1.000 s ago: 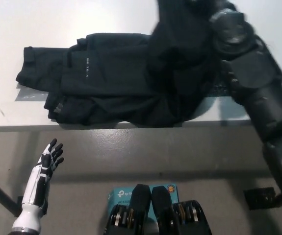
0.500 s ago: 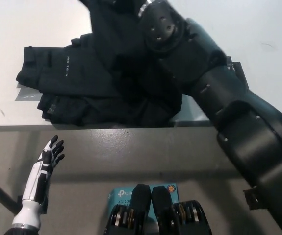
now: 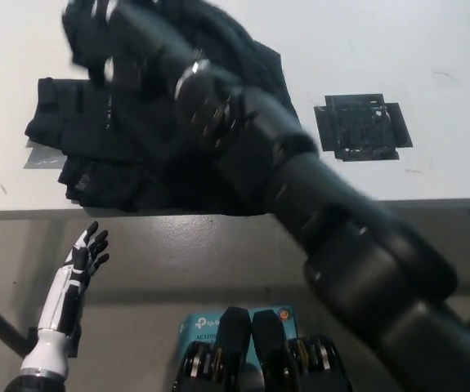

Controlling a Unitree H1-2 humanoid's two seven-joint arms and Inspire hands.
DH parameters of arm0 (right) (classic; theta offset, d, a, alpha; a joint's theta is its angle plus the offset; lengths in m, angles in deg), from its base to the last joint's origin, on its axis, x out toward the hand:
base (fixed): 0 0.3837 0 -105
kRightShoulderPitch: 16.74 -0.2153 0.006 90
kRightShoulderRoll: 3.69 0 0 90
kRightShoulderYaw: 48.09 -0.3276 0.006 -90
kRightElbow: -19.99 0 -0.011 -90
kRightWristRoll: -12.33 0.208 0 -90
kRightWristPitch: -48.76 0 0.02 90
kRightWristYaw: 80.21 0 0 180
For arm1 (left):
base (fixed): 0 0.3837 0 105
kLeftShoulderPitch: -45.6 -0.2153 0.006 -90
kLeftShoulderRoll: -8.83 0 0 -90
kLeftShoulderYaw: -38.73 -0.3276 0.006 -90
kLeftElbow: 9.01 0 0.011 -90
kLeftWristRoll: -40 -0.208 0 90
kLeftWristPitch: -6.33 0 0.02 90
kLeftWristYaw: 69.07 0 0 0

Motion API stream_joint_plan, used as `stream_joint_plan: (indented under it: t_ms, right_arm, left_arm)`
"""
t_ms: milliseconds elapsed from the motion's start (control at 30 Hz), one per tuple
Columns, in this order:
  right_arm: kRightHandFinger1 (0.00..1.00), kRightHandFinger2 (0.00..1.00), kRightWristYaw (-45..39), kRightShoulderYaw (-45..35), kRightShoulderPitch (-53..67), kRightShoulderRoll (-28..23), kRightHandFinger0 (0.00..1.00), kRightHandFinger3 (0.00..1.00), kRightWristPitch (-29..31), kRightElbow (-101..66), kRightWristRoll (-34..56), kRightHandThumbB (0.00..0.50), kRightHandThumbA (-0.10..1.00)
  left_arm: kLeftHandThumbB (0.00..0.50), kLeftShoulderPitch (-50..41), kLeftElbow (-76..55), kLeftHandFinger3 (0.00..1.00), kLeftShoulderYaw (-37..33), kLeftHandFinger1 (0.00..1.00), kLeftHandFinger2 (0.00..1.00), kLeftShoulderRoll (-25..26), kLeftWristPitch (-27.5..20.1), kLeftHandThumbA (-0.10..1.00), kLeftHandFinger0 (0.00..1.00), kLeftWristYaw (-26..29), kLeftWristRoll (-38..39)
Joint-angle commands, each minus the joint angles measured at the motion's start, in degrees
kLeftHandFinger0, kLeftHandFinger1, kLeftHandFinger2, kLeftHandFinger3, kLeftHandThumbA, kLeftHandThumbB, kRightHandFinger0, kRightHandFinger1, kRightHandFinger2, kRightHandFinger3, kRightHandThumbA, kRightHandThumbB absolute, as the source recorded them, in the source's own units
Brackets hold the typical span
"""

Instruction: The robot grabs the right edges of the black jacket on the table, and folds it in half

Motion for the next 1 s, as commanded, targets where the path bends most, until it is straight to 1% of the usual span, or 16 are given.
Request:
stream_joint_plan:
  t_ms: [0, 100, 133, 167, 200, 233, 267, 333, 367, 400, 467, 500, 567, 733, 800, 967]
  right_arm:
    - [0.55, 0.91, 1.65, 2.83, -0.82, 1.68, 0.01, 0.91, 0.02, 0.74, -5.00, 0.165, -0.10]
    - [0.57, 0.94, 0.14, 3.71, -0.77, 1.93, 0.03, 0.93, -0.81, 0.98, -5.54, 0.164, -0.10]
    - [0.56, 0.90, -4.10, 6.41, -0.67, 2.67, 0.06, 0.85, -2.50, 1.51, -8.00, 0.209, -0.10]
    - [0.52, 0.79, -3.97, 8.18, -0.33, 3.17, 0.09, 0.76, -2.92, 1.60, -9.69, 0.230, -0.09]
    - [0.52, 0.76, -4.63, 9.23, -0.29, 3.52, 0.15, 0.75, -3.55, 1.62, -10.36, 0.225, 0.09]
    - [0.80, 0.93, -7.87, 9.26, -0.83, 3.85, 0.40, 0.96, -4.80, 1.71, -9.78, 0.264, 0.35]
    - [0.75, 0.76, -8.85, 9.31, -0.99, 3.88, 0.50, 0.84, -5.16, 1.69, -9.46, 0.289, 0.47]
    - [0.63, 0.61, -9.02, 9.36, -0.97, 3.86, 0.44, 0.73, -5.30, 1.56, -9.49, 0.292, 0.47]
    - [1.00, 1.00, -17.34, 7.21, -2.73, 3.66, 0.89, 1.00, -7.79, 1.65, -6.80, 0.455, 0.81]
    - [1.00, 1.00, -19.08, 6.57, -3.44, 3.49, 1.00, 1.00, -8.16, 1.43, -6.32, 0.500, 0.83]
    - [1.00, 1.00, -19.37, 6.30, -3.40, 3.47, 1.00, 1.00, -8.31, 1.26, -6.55, 0.500, 0.83]
    - [1.00, 1.00, -21.03, 5.00, -5.18, 3.23, 1.00, 1.00, -9.31, 0.81, -5.39, 0.500, 0.90]
    - [1.00, 1.00, -22.07, 3.78, -6.43, 2.99, 1.00, 1.00, -10.04, 0.34, -4.94, 0.500, 0.95]
    - [1.00, 1.00, -23.45, 0.93, -9.29, 2.30, 1.00, 1.00, -9.77, -0.85, -4.72, 0.500, 1.00]
    - [1.00, 1.00, -25.95, -1.27, -13.27, 1.66, 1.00, 1.00, -11.24, -2.25, -3.46, 0.500, 1.00]
    - [1.00, 1.00, -29.11, -3.87, -17.74, 1.08, 1.00, 1.00, -11.70, -2.81, -2.95, 0.500, 1.00]
  left_arm:
    - [0.127, 1.31, -2.13, 1.00, -0.18, 1.00, 1.00, 1.30, 0.18, 1.00, 1.00, -0.28, -0.70]
    - [0.121, 1.52, -2.03, 1.00, -0.21, 1.00, 1.00, 1.25, 0.14, 1.00, 1.00, -0.36, -0.63]
    - [0.133, 1.97, -2.11, 1.00, -0.09, 1.00, 1.00, 1.16, 0.74, 1.00, 1.00, -0.23, -0.52]
    - [0.139, 2.08, -1.95, 1.00, -0.06, 1.00, 1.00, 1.34, 0.95, 1.00, 1.00, -0.33, -0.51]
    - [0.151, 2.24, -1.79, 1.00, -0.09, 1.00, 1.00, 1.48, 1.01, 1.00, 1.00, -0.45, -0.54]
    - [0.154, 2.51, -1.50, 1.00, -0.20, 1.00, 1.00, 1.53, 0.89, 1.00, 1.00, -0.56, -0.61]
    - [0.155, 2.55, -1.44, 1.00, -0.21, 1.00, 1.00, 1.50, 0.87, 1.00, 1.00, -0.57, -0.62]
    - [0.156, 2.56, -1.44, 1.00, -0.20, 1.00, 1.00, 1.49, 0.89, 1.00, 1.00, -0.59, -0.63]
    - [0.147, 2.73, -1.30, 1.00, -0.60, 1.00, 1.00, 1.32, 0.65, 1.00, 1.00, -0.81, -0.82]
    - [0.137, 2.66, -1.42, 1.00, -0.74, 1.00, 1.00, 1.33, 0.59, 1.00, 1.00, -0.83, -1.03]
    - [0.138, 2.66, -1.41, 1.00, -0.75, 1.00, 1.00, 1.34, 0.59, 1.00, 1.00, -0.81, -1.03]
    - [0.107, 2.69, -1.52, 1.00, -0.75, 1.00, 1.00, 1.52, 0.91, 1.00, 1.00, -0.83, -1.15]
    - [0.081, 2.81, -1.48, 1.00, -0.75, 1.00, 1.00, 1.55, 0.94, 1.00, 1.00, -0.75, -1.29]
    - [0.066, 2.80, -1.55, 1.00, -0.72, 1.00, 1.00, 1.36, 1.34, 1.00, 1.00, -1.11, -0.54]
    - [0.105, 3.20, -0.79, 1.00, -0.78, 1.00, 1.00, 1.17, 1.87, 1.00, 1.00, -1.76, 0.45]
    - [0.133, 4.11, -0.22, 1.00, -0.88, 1.00, 1.00, 0.96, 1.31, 1.00, 1.00, -1.71, 0.00]
